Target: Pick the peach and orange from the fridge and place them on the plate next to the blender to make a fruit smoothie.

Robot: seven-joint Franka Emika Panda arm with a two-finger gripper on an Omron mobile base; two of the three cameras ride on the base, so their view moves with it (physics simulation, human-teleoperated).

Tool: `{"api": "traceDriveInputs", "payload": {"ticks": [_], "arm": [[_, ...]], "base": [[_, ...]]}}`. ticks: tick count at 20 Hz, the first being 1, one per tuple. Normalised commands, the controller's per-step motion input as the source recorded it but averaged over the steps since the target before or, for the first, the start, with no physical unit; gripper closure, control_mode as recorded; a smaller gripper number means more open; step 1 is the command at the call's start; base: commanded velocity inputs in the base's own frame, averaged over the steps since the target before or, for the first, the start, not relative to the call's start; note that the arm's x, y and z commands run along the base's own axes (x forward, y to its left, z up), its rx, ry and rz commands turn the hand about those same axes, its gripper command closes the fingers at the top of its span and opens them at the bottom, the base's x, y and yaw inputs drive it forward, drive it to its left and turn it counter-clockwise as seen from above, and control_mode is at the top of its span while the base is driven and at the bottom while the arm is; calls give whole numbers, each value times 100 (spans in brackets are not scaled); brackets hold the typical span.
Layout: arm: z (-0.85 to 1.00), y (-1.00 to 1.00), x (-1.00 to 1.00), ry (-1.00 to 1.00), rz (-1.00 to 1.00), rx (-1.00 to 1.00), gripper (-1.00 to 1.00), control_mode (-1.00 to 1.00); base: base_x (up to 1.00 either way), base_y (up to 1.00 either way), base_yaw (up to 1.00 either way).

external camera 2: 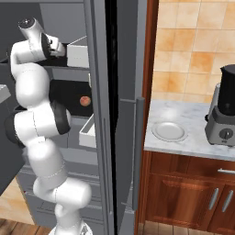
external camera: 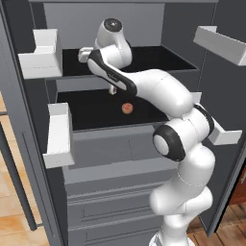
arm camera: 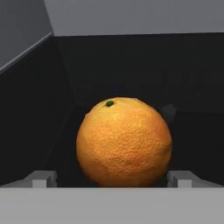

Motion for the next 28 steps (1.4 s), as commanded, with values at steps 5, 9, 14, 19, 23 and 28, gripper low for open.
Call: {"api": "traceDriveInputs", "payload": {"ticks": [5,9,14,19,23,28], "arm": [[-10,0,41,0,0,0,-100,-100],[-6,0,38,0,0,-1,-100,-100],[-14,2,25,0,0,-1,-100,-100],[-40,0,0,0,0,-2,100,-100],[-36,-3,-3,0,0,0,100,-100],[0,0,0,0,0,0,100,-100]], "base": [[0,0,0],[0,0,0],[0,0,0],[0,0,0],[0,0,0],[0,0,0]]}}
